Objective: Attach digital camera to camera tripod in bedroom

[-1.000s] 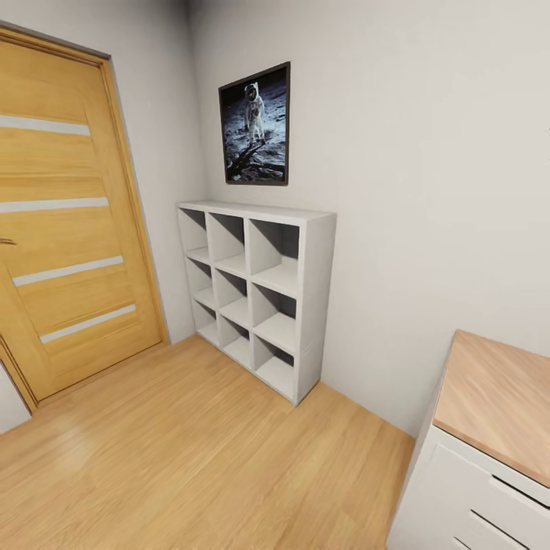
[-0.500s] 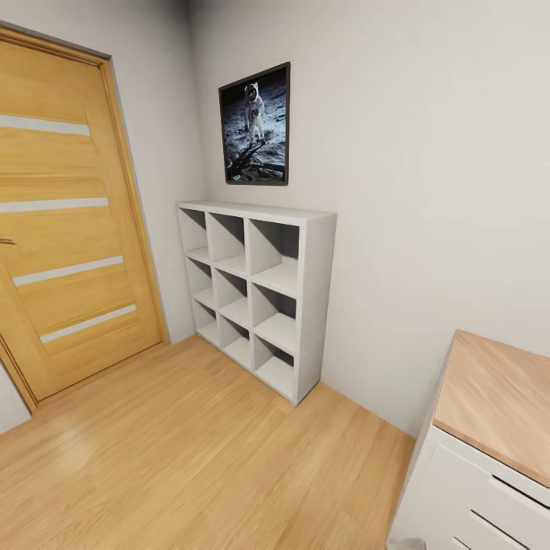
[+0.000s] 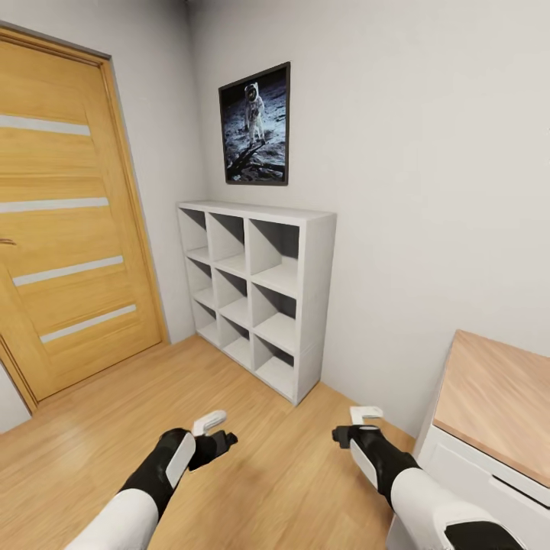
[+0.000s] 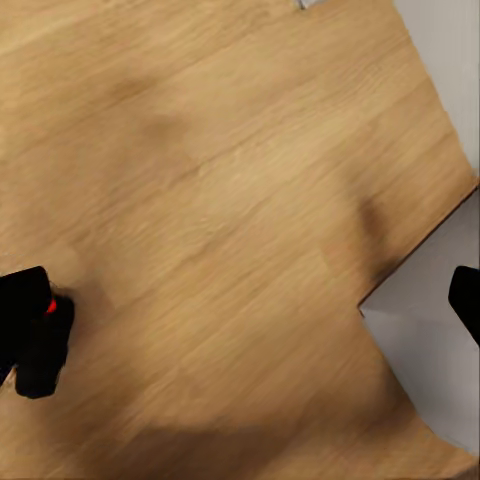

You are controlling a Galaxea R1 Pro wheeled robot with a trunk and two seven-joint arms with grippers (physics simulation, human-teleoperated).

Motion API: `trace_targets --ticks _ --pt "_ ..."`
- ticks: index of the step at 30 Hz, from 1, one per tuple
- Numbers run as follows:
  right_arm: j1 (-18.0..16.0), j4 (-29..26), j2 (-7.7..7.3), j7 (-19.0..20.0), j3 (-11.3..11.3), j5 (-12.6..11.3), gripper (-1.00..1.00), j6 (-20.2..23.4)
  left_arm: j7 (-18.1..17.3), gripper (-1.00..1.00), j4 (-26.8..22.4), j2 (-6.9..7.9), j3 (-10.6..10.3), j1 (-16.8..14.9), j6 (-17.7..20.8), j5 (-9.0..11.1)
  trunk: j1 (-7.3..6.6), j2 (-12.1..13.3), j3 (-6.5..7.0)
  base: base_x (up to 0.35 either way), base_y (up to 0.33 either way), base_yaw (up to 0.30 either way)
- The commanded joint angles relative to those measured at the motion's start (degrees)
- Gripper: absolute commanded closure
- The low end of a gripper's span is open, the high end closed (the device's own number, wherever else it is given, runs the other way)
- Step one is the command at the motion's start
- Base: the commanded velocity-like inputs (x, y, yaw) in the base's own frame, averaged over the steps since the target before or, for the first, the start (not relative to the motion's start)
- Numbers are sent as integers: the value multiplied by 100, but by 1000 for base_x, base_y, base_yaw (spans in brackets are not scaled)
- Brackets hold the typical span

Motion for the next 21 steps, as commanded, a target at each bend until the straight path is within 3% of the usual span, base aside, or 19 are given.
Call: trace_targets --ticks 1,3,8,12,15,21 --pt "-9 -10 2 0 46 -28 -100 48 17 -100 -8 -23 30 -12 8 -47 0 -4 -7 0 0 0" --pt "-21 -7 11 111 53 -15 -100 75 26 -100 -13 -59 18 -34 -74 -288 0 -4 -7 0 0 0" --pt "-33 9 -13 187 56 -20 -100 95 30 -100 -82 -83 34 -46 -126 -435 0 -4 -7 0 0 0" --pt "-33 55 -26 205 55 -42 -100 97 29 -100 -105 -94 46 -48 -135 -449 0 -4 -7 0 0 0" --pt "-31 85 -20 217 61 -36 -100 99 73 -100 -127 -197 47 -49 -134 -444 0 -4 -7 0 0 0" --pt "-30 99 -11 216 59 -62 -100 106 702 -100 -129 -357 52 -49 -140 -409 0 -4 -7 0 0 0"
